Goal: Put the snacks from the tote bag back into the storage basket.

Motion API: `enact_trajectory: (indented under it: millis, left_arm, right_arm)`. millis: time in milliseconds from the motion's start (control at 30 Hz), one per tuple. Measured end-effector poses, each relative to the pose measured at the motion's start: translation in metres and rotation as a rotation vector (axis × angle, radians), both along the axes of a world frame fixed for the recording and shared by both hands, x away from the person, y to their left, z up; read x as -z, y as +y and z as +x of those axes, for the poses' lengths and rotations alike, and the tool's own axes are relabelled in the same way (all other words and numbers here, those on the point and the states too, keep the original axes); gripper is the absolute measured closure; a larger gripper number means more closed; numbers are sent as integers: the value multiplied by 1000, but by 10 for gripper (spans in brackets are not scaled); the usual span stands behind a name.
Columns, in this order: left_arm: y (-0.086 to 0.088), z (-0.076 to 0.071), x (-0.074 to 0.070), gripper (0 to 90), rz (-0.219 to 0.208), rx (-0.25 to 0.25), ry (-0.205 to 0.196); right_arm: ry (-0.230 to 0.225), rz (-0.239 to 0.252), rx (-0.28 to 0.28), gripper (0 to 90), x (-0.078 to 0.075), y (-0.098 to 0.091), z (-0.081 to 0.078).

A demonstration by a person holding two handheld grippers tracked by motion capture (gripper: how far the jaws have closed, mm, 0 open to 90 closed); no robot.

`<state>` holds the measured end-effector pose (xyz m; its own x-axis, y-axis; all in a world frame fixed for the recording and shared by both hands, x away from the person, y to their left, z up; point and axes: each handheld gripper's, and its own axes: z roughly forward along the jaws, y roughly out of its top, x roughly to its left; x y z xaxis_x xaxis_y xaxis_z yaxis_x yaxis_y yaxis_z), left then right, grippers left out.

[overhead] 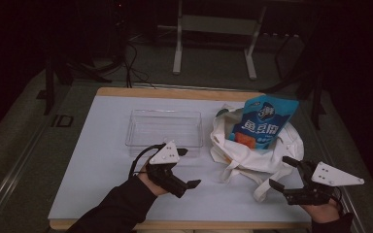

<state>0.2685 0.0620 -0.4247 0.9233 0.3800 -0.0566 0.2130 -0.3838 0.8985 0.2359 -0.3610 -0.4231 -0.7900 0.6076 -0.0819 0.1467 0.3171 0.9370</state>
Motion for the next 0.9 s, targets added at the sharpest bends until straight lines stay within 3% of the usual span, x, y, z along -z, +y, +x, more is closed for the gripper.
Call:
enact_trajectory:
  millis: [233,600,767,900]
  left_arm:
    - [-18,18,-6,0,1,18,-33]
    - [-44,49,-15,0,-15,33,-49]
    - [-56,60,-16,0,-20,13,-63]
    - [-69,67,-18,0,-46,15,-71]
  right_arm:
    - [-26,-4,16,143,-7,-3,8]
    - [-44,0,44,143,-17,-6,26]
    - [-42,1,51,143,-20,-7,31]
    - [-49,6,63,143,-23,-10,39]
